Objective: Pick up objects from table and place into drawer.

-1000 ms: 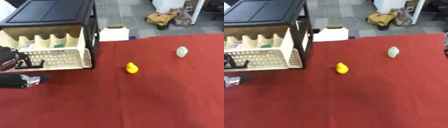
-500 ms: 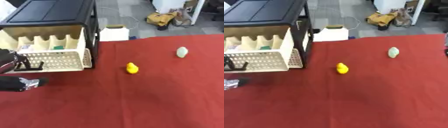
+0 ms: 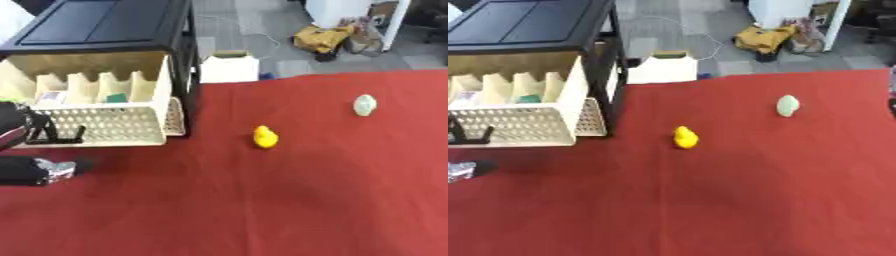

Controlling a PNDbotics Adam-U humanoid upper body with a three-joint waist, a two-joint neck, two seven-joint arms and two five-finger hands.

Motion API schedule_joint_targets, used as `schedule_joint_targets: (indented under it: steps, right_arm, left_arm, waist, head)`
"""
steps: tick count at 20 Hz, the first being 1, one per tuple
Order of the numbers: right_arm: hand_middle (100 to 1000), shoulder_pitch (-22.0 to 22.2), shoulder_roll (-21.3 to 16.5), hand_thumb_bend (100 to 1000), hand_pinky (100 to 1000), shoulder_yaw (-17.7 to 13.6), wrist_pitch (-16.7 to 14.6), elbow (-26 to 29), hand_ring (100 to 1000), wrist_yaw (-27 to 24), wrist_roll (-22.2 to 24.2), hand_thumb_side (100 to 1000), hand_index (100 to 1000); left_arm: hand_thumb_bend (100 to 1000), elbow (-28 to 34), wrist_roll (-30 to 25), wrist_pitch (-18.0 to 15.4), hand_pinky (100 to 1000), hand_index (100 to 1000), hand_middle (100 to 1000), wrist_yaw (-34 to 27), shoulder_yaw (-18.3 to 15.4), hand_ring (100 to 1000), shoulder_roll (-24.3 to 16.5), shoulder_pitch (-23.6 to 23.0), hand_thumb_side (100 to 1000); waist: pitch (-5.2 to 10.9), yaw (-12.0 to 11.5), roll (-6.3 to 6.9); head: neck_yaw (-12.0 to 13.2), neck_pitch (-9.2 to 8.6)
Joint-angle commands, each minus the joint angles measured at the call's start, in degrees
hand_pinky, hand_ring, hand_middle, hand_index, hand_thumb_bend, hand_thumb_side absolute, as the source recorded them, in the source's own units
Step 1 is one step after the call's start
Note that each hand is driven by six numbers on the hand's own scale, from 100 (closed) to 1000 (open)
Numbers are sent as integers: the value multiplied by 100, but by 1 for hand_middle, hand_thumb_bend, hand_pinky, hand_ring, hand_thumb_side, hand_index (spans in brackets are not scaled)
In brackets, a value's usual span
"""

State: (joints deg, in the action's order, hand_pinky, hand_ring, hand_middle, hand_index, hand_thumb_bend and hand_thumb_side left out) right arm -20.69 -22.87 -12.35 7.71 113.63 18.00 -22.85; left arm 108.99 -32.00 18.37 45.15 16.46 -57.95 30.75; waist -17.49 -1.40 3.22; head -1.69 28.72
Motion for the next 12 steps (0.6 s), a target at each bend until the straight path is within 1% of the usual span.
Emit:
schedule_joint_targets:
  steps: [1,2,5,6,12]
  right_arm:
    - [477,-80,-89,258,580,-43,-9,96,580,-34,-13,671,746]
    - [477,-82,-88,258,580,-41,-9,96,580,-34,-12,671,746]
    - [477,-83,-84,259,580,-41,-9,96,580,-34,-10,671,746]
    - [477,-83,-82,259,580,-42,-8,96,580,-33,-10,671,746]
    - [477,-79,-75,259,580,-45,-5,96,580,-30,-10,671,745]
  left_arm:
    - [627,90,-30,2,100,699,100,10,-99,100,-255,23,1000]
    - [622,100,-31,3,100,735,100,1,-100,100,-252,25,1000]
    - [607,149,1,31,100,880,100,-87,-112,100,-232,38,1000]
    - [605,175,21,46,100,904,100,-135,-117,100,-227,42,1000]
    - [589,428,108,110,100,935,100,-320,-216,100,-213,112,1000]
  waist:
    - [136,-16,-18]
    - [138,-19,-20]
    - [142,-19,-25]
    - [143,-17,-27]
    - [157,-25,-34]
  head:
    - [-5,-11]
    - [-4,-13]
    - [0,-16]
    - [0,-19]
    - [2,-13]
